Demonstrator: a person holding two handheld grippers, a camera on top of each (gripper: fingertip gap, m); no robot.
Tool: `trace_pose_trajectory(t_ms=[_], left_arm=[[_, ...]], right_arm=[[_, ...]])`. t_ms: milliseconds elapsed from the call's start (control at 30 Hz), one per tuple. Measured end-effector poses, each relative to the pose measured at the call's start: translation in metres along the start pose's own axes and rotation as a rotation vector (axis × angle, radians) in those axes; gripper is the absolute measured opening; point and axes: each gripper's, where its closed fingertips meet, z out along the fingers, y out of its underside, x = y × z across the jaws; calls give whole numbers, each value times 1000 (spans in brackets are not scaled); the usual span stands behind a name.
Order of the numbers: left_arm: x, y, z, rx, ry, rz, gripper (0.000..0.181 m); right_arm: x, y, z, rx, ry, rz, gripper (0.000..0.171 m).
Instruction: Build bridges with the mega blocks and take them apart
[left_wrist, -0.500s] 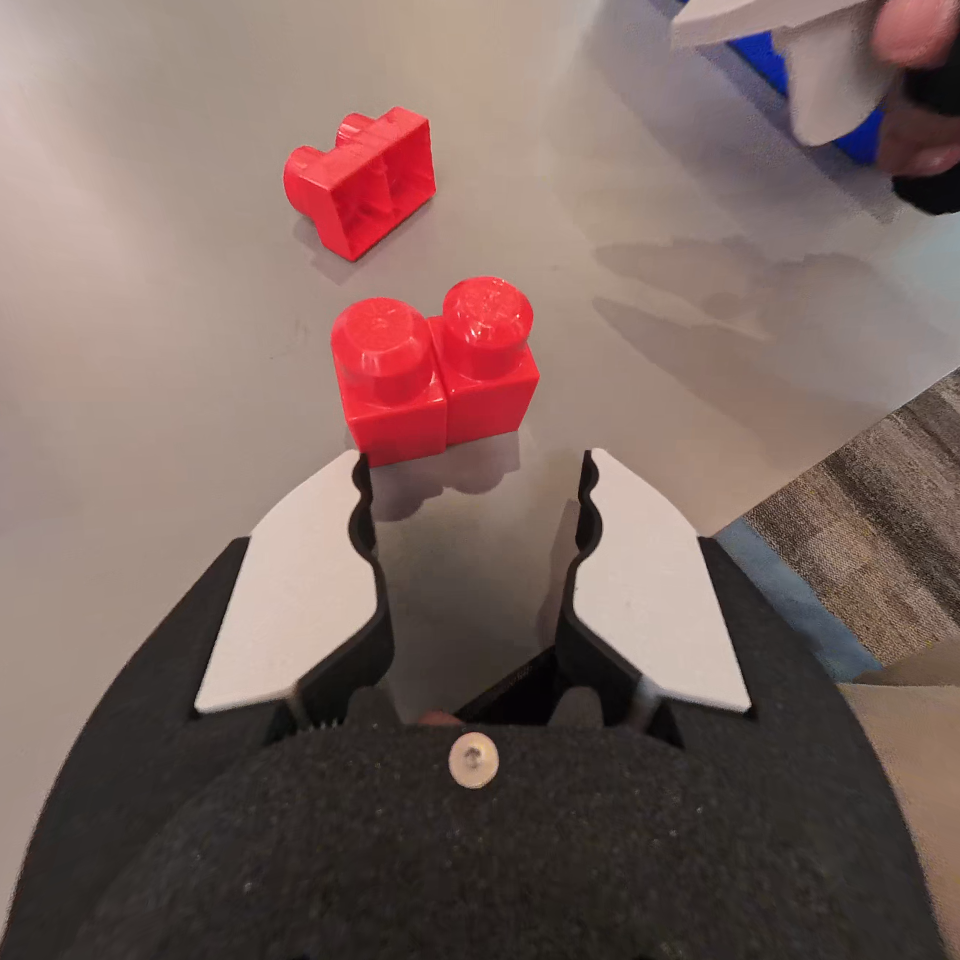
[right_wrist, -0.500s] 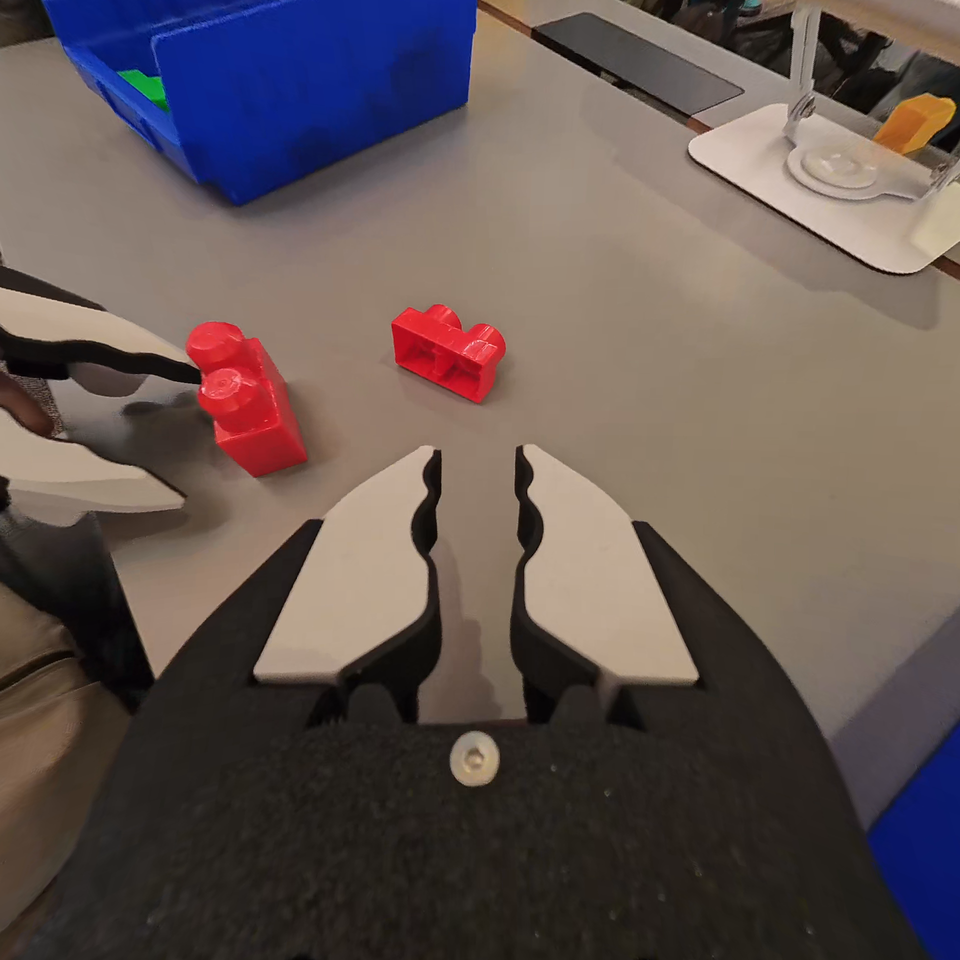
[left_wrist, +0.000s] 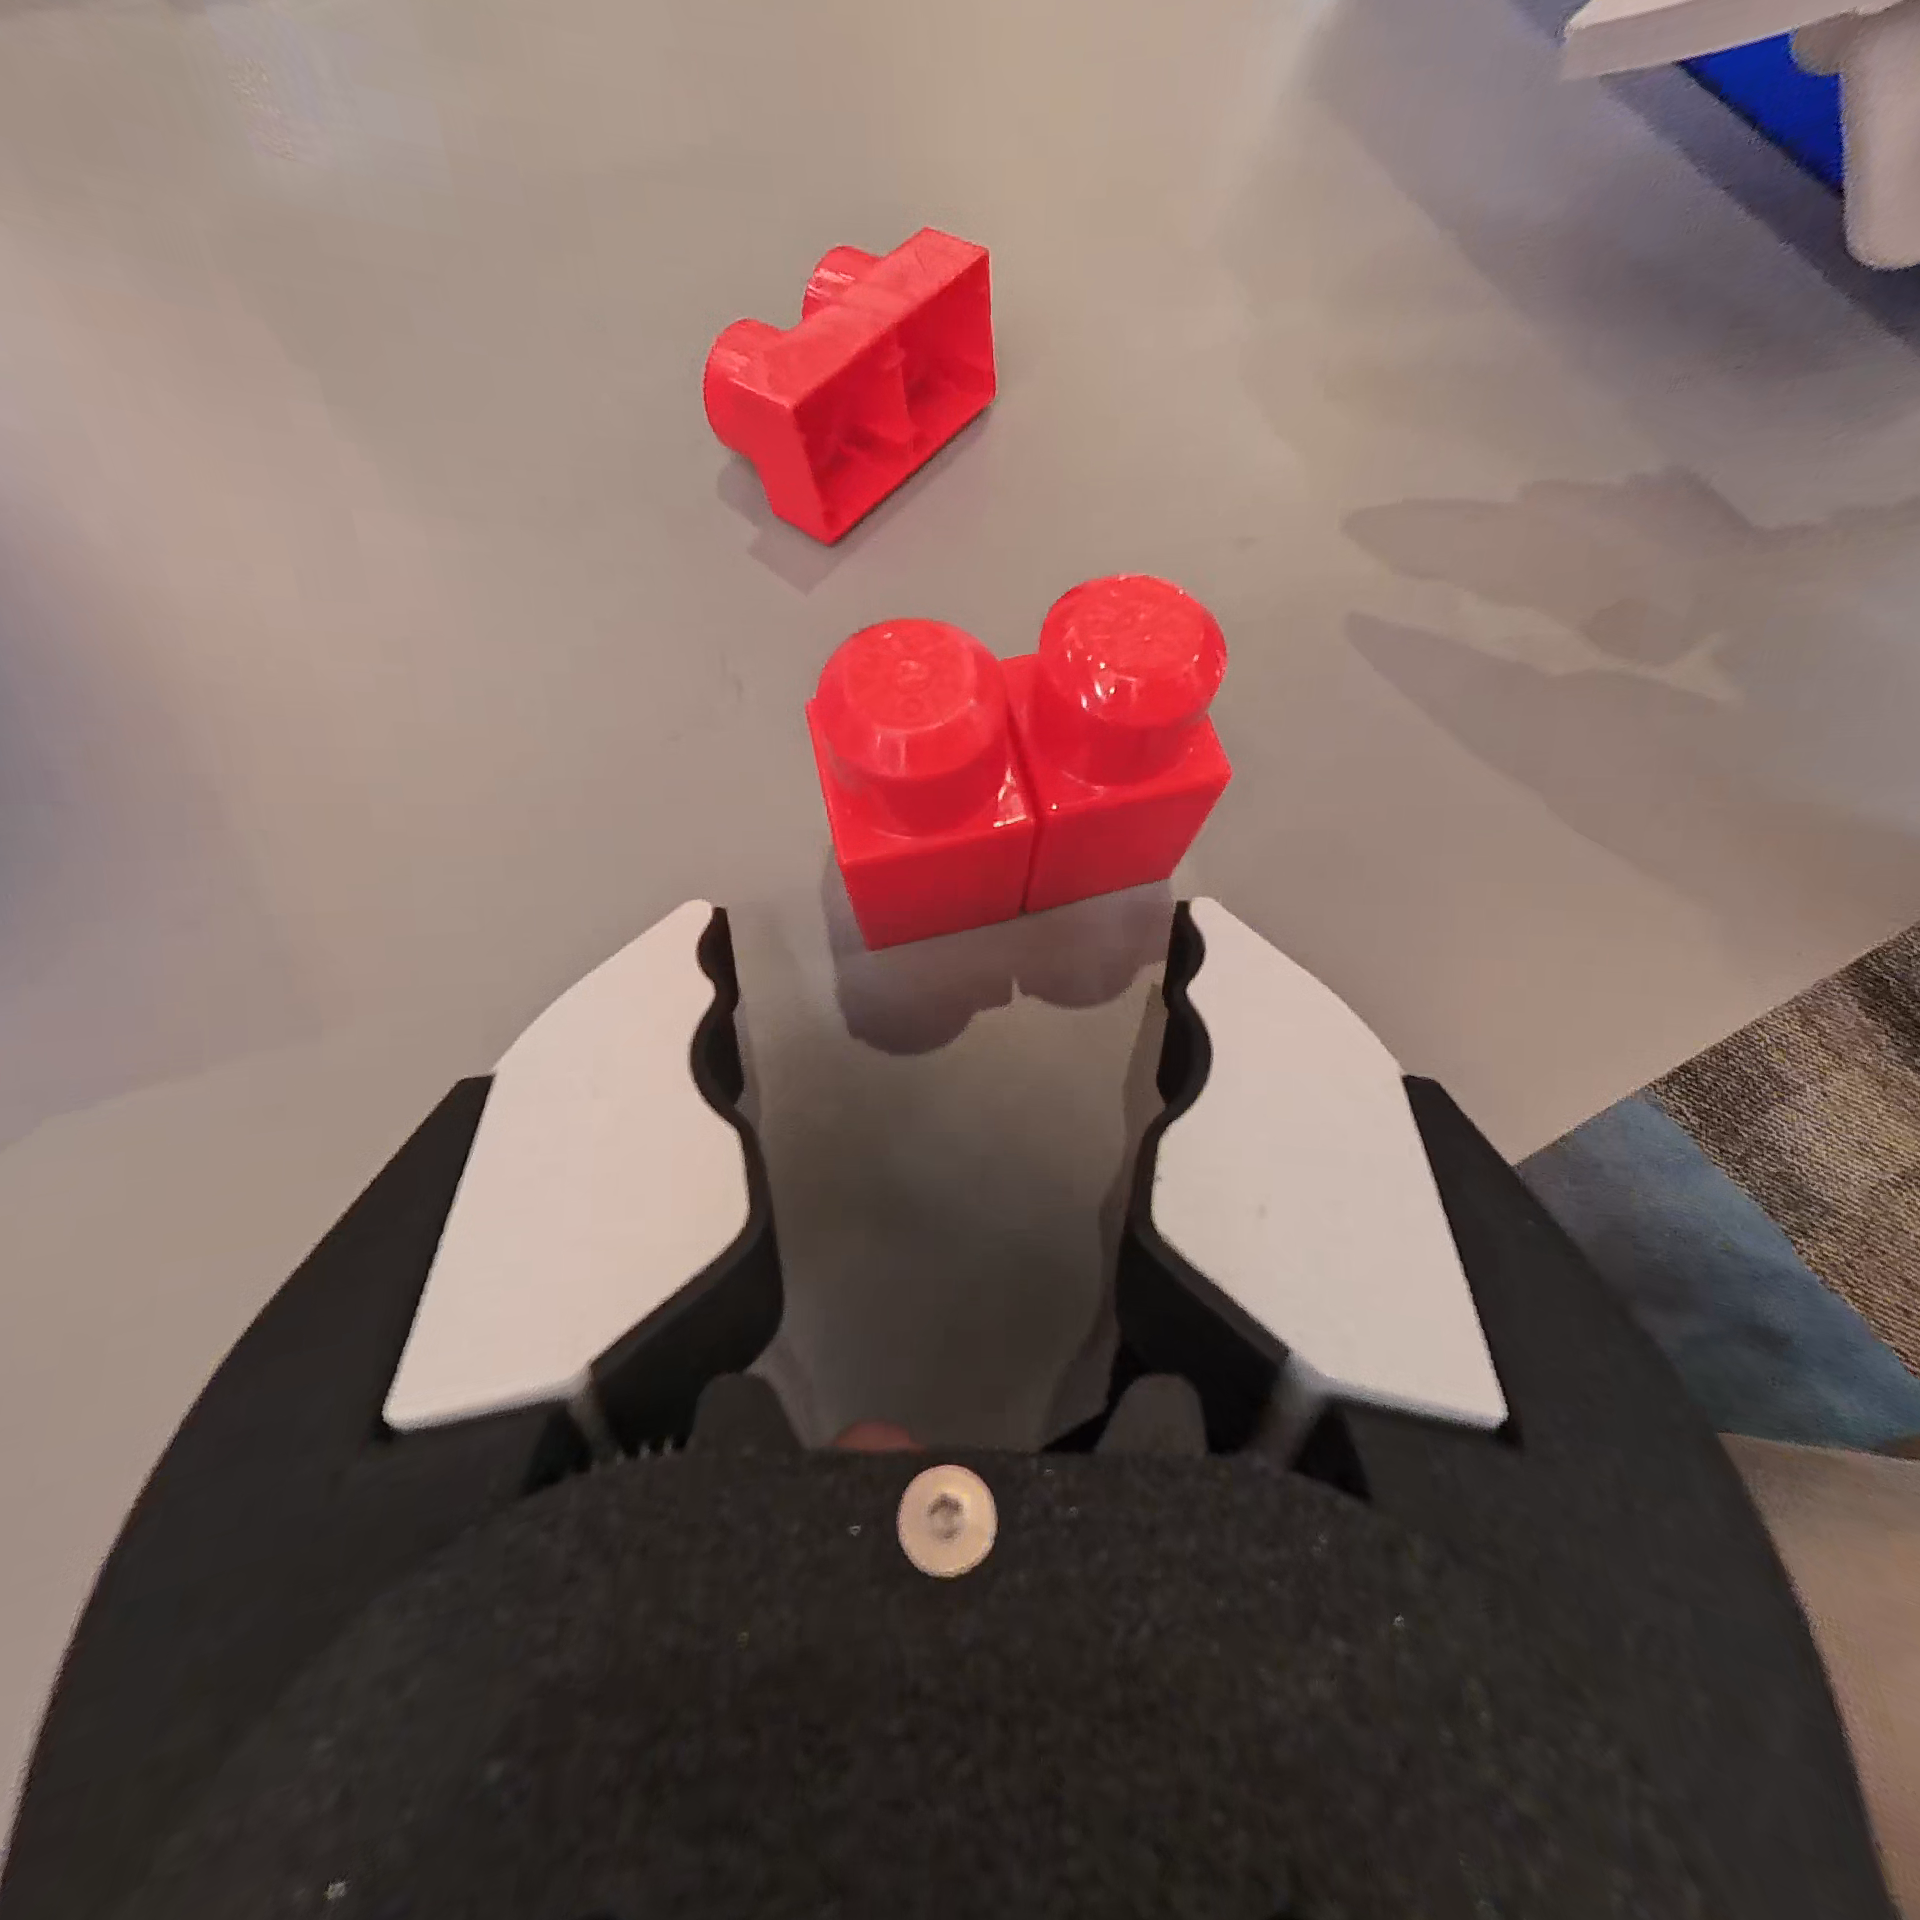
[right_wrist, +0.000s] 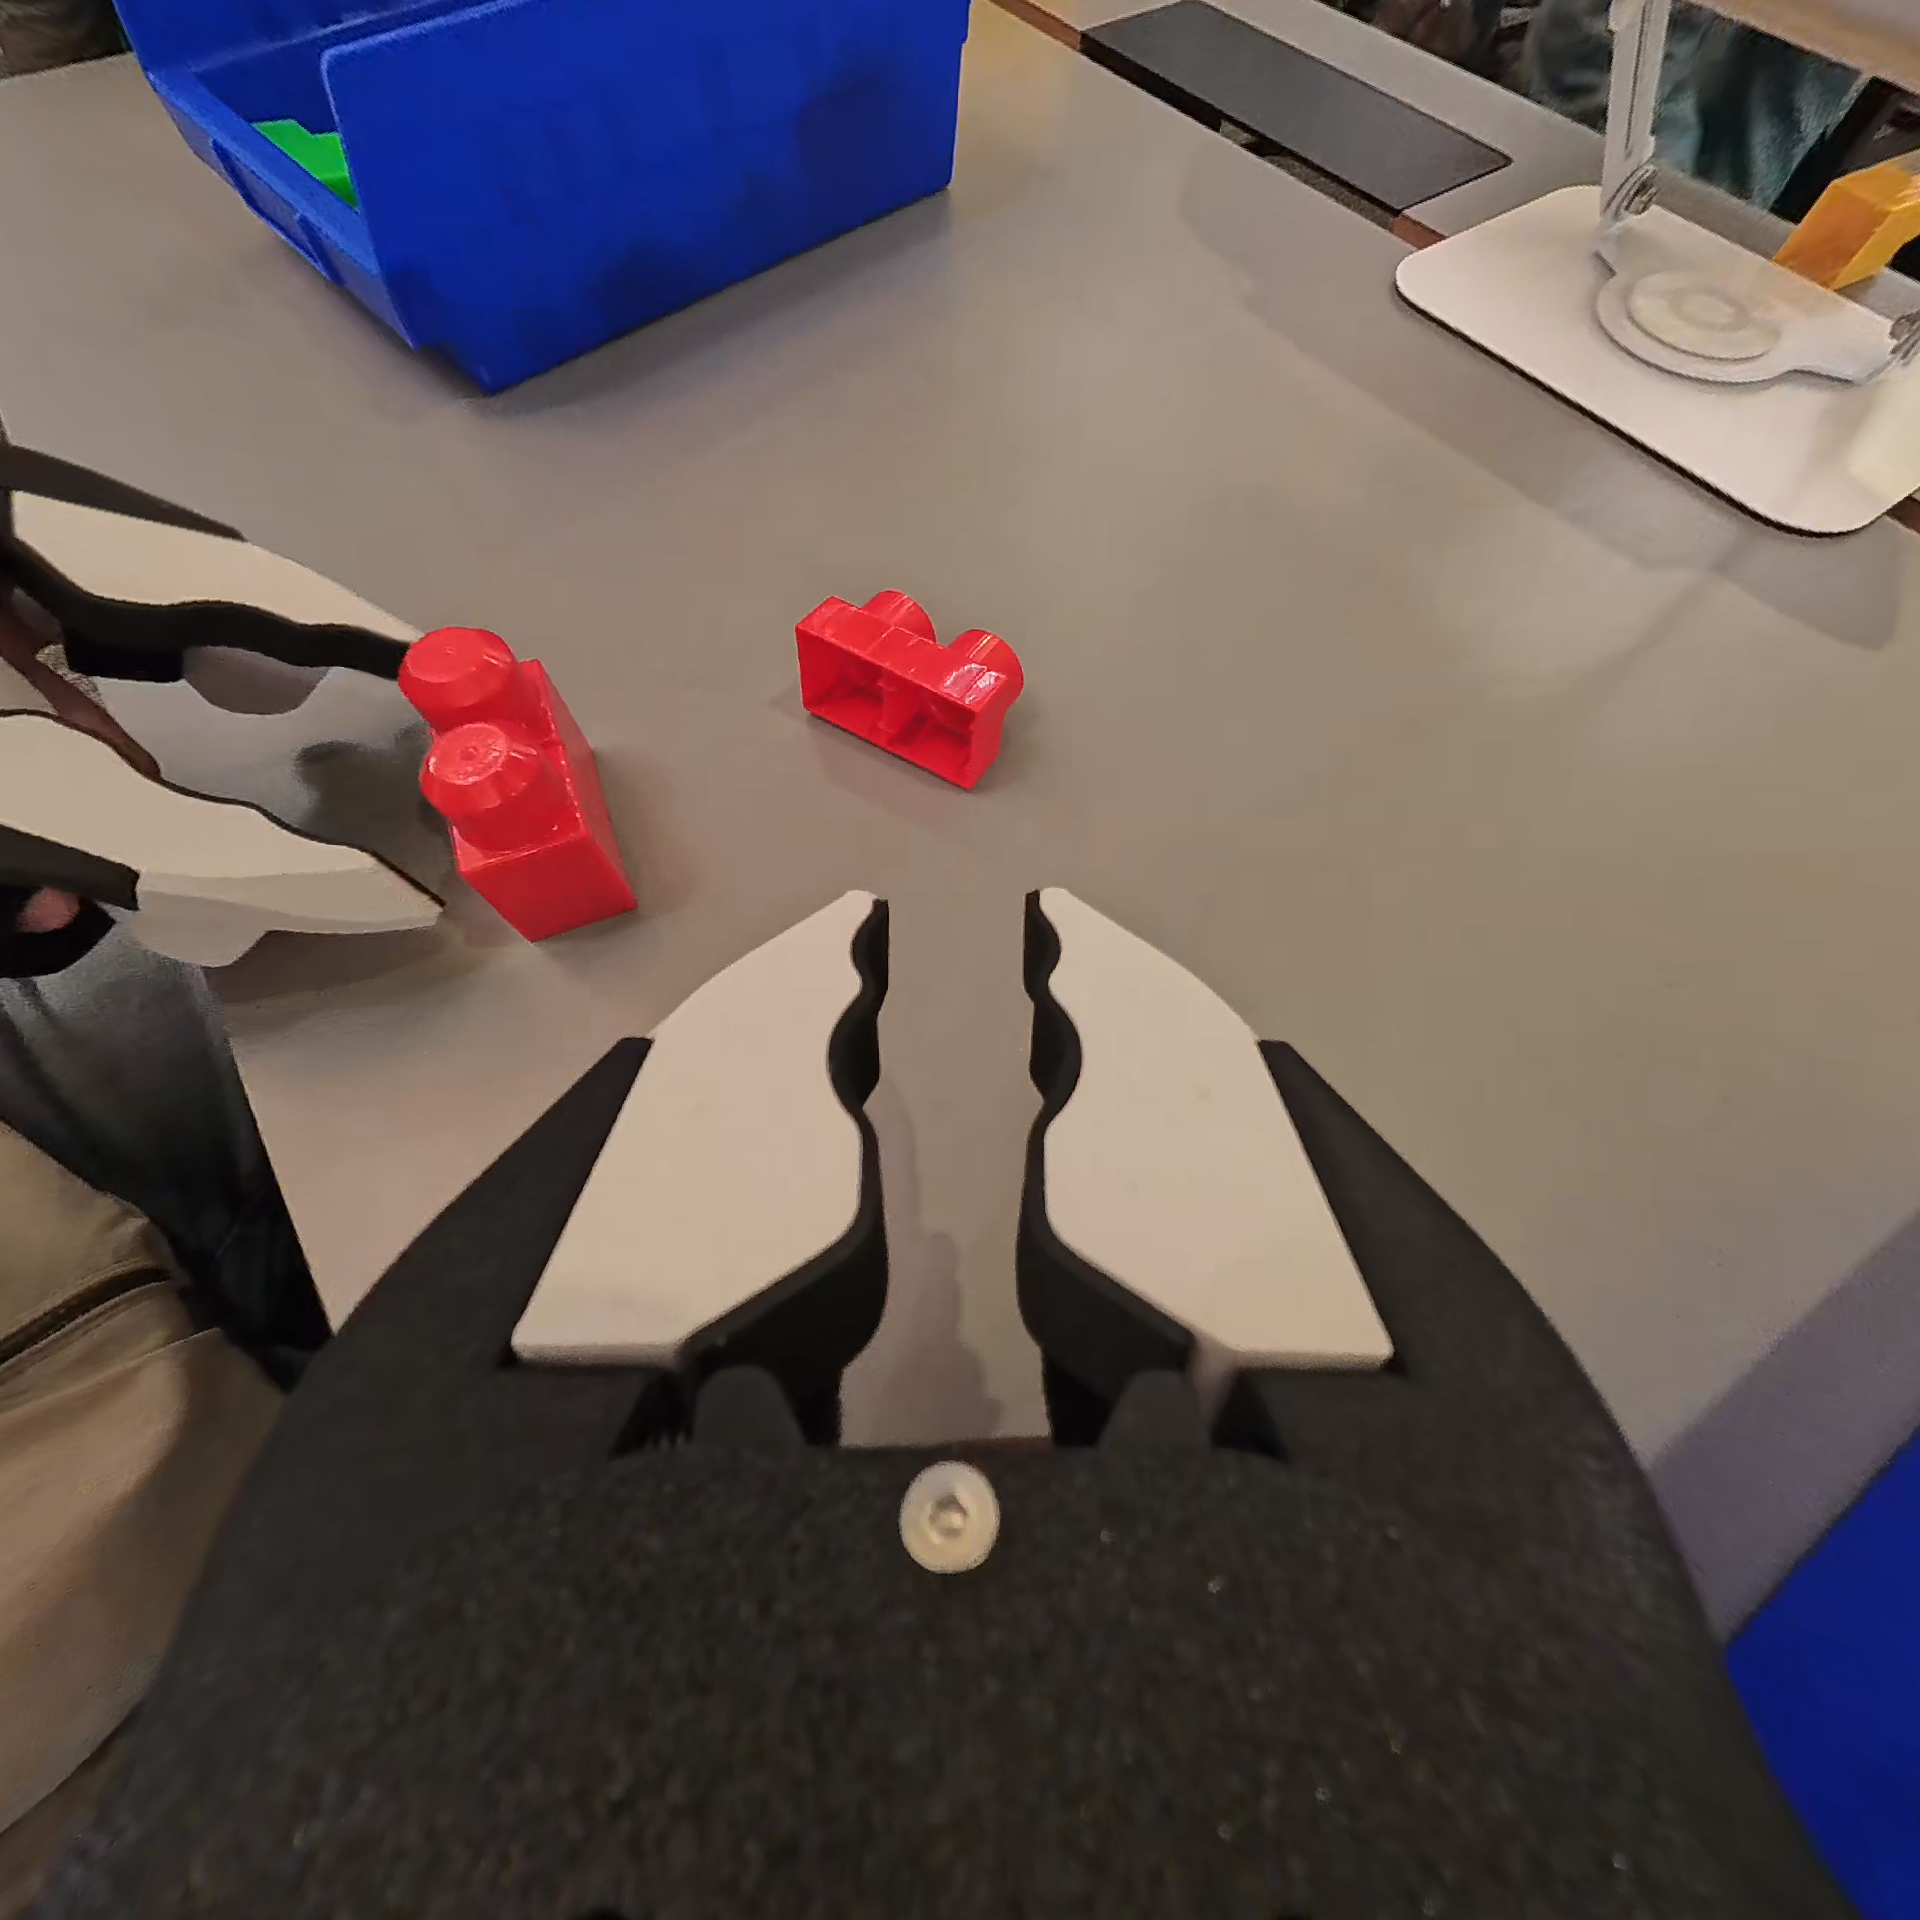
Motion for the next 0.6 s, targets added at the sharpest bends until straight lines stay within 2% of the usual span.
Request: trace_pose_trajectory(t_ms=[200, 433, 600], left_arm=[[6, -8, 7, 13, -56, 24, 96], [-3, -13, 20, 2, -121, -129, 96], [9, -11, 24, -28, -95, -164, 96]], right_arm=[[0, 3, 1, -14, -5, 5, 25], [-2, 1, 0, -12, -8, 1, 25], [-4, 2, 0, -15, -22, 4, 25]])
